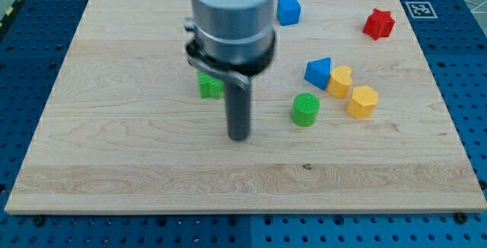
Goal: Move yellow hexagon towards left
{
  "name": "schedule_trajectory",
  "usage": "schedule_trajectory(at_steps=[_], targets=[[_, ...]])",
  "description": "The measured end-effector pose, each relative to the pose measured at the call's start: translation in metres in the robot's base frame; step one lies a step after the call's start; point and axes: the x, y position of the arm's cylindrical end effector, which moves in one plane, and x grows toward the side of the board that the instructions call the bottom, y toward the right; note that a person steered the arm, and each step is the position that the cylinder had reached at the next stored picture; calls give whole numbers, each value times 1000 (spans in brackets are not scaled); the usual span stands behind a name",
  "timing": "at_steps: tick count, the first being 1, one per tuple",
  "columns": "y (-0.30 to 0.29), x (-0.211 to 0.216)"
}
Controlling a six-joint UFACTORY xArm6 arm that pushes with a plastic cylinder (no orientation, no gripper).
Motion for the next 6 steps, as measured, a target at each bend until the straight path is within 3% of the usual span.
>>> schedule_trajectory(at_steps=[1,2,5,6], targets=[[58,40],[124,50],[316,34],[334,3]])
